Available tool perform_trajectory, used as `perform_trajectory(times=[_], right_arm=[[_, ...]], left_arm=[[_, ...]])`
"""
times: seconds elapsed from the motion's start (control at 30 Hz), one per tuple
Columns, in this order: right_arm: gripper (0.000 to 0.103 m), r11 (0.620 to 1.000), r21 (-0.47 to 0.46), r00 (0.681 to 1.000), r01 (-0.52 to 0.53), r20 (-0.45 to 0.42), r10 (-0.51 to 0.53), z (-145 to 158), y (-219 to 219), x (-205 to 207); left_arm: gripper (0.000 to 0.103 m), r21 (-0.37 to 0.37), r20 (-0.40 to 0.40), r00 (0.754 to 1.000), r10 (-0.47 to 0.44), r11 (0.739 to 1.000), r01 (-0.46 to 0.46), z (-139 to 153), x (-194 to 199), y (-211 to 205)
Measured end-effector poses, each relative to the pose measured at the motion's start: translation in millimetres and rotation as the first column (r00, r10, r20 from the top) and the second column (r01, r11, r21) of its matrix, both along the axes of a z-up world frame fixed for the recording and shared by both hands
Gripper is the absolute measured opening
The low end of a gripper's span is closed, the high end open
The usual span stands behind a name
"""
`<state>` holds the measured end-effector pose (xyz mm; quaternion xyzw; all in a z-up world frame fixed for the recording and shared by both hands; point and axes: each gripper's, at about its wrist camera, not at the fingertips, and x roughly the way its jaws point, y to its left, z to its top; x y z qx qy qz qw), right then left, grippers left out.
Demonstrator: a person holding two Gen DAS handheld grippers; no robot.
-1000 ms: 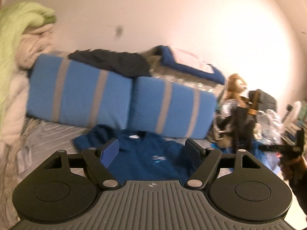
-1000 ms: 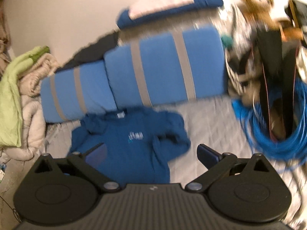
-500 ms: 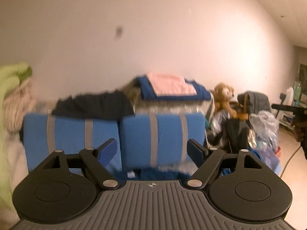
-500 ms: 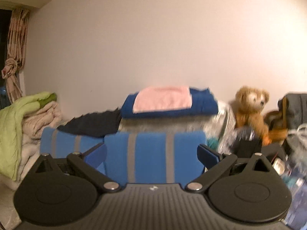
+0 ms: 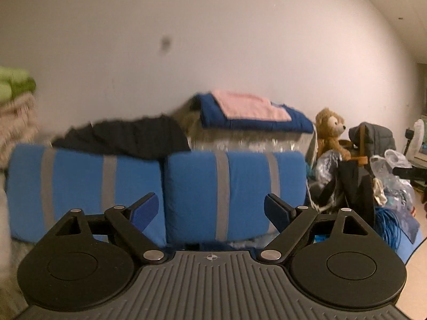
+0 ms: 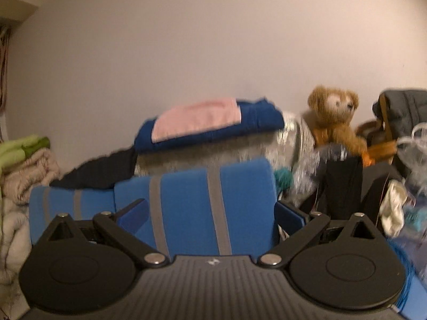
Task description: Fold clothes
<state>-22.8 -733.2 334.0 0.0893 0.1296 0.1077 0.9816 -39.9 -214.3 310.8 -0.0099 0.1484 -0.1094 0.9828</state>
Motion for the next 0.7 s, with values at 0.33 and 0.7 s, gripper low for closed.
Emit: perform_trajectory(times=[0.33, 0.7], right_arm=[[0.103, 0.998, -0.005, 0.984, -0.066, -0.163, 0.064, -104, 25, 38], [0.103, 0.991, 0.055, 0.908, -0.119, -0.397, 0.131, -225, 56, 89]], left_arm=[[0.087, -0.085, -0.086, 0.994, -0.064, 0.995, 0.057, -90, 25, -19], [0.087, -0.167, -0.111, 0.986, -0.128, 0.98, 0.108, -184, 60, -33]])
